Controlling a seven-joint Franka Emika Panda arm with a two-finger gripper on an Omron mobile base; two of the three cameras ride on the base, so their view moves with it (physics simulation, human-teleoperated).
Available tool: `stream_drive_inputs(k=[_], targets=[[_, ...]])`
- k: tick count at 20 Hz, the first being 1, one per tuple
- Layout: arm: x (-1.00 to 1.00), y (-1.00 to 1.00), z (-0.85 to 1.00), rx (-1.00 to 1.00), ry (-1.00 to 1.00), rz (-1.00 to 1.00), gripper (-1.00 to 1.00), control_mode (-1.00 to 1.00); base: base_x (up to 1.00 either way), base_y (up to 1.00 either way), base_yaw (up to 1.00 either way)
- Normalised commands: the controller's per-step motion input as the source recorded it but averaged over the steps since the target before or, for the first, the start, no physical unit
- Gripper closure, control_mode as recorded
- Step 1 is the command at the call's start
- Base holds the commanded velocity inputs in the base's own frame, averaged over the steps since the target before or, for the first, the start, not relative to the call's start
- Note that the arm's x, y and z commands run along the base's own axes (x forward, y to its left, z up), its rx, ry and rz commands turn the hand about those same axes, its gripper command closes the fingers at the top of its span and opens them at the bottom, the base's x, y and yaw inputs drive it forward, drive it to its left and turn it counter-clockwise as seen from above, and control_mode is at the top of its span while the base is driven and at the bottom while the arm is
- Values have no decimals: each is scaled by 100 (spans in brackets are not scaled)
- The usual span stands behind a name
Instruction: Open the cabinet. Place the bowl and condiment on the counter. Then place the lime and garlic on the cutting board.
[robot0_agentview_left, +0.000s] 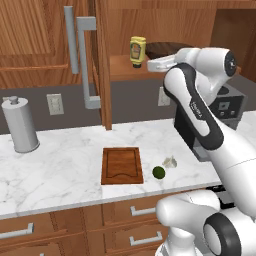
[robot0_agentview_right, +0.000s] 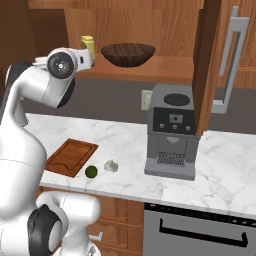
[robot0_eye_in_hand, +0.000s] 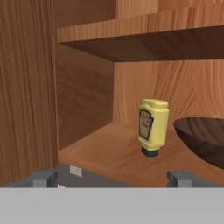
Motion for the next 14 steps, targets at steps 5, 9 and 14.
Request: stream_drive_inputs(k=[5, 9, 14], targets=[[3, -7, 0, 0, 0, -1, -100, -100, 0, 0, 0], [10, 0, 0, 0, 0, 0, -100, -100, 0, 0, 0], [18, 0, 0, 0, 0, 0, -100, -100, 0, 0, 0]])
